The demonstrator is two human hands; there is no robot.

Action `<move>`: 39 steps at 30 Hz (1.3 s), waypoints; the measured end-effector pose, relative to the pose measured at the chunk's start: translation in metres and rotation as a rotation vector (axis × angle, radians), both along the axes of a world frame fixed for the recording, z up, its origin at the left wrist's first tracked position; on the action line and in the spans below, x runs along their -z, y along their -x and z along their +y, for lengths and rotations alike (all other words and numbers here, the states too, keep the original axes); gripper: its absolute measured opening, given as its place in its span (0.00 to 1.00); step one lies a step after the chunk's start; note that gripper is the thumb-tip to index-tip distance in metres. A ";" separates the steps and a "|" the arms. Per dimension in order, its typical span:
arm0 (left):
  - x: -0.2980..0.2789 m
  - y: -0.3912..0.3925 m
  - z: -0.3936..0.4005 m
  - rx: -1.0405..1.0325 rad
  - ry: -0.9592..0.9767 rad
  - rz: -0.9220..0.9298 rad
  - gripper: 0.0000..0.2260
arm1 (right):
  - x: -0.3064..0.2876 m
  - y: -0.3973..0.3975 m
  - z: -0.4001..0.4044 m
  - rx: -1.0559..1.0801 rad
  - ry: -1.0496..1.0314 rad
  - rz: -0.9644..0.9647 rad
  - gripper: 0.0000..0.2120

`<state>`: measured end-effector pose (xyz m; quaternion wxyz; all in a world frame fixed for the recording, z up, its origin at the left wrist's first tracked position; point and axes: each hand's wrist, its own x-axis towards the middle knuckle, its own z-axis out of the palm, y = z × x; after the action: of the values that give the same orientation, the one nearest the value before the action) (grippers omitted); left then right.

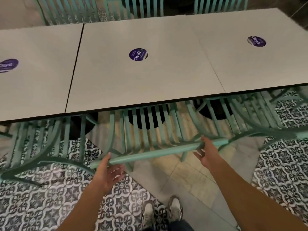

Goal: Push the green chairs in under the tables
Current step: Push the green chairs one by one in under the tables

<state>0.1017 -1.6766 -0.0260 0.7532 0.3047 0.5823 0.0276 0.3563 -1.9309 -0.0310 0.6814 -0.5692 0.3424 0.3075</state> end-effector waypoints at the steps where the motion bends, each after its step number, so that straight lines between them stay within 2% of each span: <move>1: -0.001 -0.001 -0.009 0.106 -0.025 0.011 0.19 | -0.001 0.002 -0.004 -0.014 0.015 -0.038 0.22; 3: -0.005 -0.013 -0.031 0.348 -0.067 0.025 0.20 | -0.007 0.007 -0.018 -0.035 0.099 -0.116 0.33; 5: -0.014 -0.036 -0.060 0.616 -0.129 0.039 0.20 | -0.016 0.015 -0.046 -0.079 0.228 -0.226 0.36; 7: -0.019 -0.067 -0.089 0.836 -0.239 0.031 0.25 | -0.030 0.019 -0.086 -0.163 0.386 -0.348 0.35; 8: -0.024 -0.083 -0.103 0.938 -0.306 0.009 0.23 | -0.037 0.019 -0.106 -0.203 0.453 -0.396 0.33; 10: -0.040 -0.119 -0.134 1.138 -0.437 -0.034 0.11 | -0.049 0.015 -0.152 -0.242 0.583 -0.472 0.32; 11: -0.050 -0.136 -0.151 1.226 -0.507 -0.052 0.09 | -0.053 0.012 -0.177 -0.254 0.659 -0.501 0.31; 14: -0.072 -0.197 -0.205 1.451 -0.746 -0.120 0.13 | -0.068 -0.002 -0.256 -0.286 0.841 -0.574 0.28; 17: -0.087 -0.256 -0.267 1.639 -0.998 -0.150 0.13 | -0.082 -0.025 -0.335 -0.296 0.923 -0.617 0.27; 20: -0.102 -0.310 -0.337 1.692 -1.301 -0.174 0.12 | -0.095 -0.055 -0.412 -0.337 1.013 -0.673 0.27; 24: -0.109 -0.360 -0.413 1.732 -1.643 -0.198 0.16 | -0.109 -0.084 -0.490 -0.474 1.102 -0.727 0.29; 27: -0.111 -0.399 -0.469 1.749 -1.811 -0.261 0.19 | -0.119 -0.116 -0.536 -0.570 1.184 -0.760 0.28; 29: -0.107 -0.422 -0.498 1.782 -1.868 -0.255 0.21 | -0.122 -0.140 -0.554 -0.636 1.229 -0.796 0.28; 33: -0.086 -0.470 -0.541 1.822 -1.826 -0.164 0.21 | -0.109 -0.197 -0.571 -0.738 1.262 -0.877 0.28; 39: -0.042 -0.535 -0.570 1.790 -1.752 -0.122 0.21 | -0.066 -0.300 -0.570 -1.000 1.278 -0.946 0.29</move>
<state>0.6366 -2.2462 0.0158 0.0781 0.9886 -0.0784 -0.1018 0.6567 -2.5008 0.0345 0.0966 -0.9823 -0.1506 0.0550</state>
